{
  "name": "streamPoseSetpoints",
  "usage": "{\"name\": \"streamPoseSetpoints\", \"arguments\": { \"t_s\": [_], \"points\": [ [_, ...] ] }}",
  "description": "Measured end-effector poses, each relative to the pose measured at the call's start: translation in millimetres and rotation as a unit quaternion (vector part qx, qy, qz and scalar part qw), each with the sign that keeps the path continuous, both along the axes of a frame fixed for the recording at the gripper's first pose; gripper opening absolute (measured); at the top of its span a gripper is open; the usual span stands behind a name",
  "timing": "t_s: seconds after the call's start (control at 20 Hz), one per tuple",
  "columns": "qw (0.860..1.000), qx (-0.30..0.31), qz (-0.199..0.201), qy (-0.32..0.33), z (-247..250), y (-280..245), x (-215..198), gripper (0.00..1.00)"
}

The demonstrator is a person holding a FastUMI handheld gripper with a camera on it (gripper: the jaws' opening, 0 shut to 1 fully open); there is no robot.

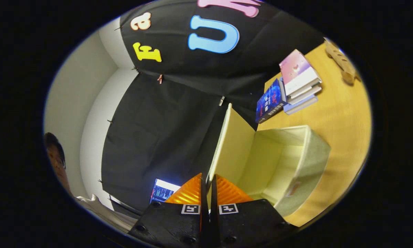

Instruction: Open the storage box then place both shoes into the box .Put the left shoe in first, then the right shoe, with the right side of both shoes facing outward in a uniform manner.

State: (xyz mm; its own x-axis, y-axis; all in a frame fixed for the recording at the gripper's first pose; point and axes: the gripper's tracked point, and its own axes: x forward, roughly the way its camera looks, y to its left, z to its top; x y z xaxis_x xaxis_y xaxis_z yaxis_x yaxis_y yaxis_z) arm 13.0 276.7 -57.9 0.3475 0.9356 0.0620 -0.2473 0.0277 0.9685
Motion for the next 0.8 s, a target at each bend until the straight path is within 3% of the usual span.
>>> {"name": "streamPoseSetpoints", "arguments": {
  "t_s": [0.3,0.8],
  "points": [
    [0.999,-0.033,0.001,-0.028,51,80,15,0.05],
    [0.997,-0.072,0.032,-0.024,43,198,19,0.1]
  ]
}}
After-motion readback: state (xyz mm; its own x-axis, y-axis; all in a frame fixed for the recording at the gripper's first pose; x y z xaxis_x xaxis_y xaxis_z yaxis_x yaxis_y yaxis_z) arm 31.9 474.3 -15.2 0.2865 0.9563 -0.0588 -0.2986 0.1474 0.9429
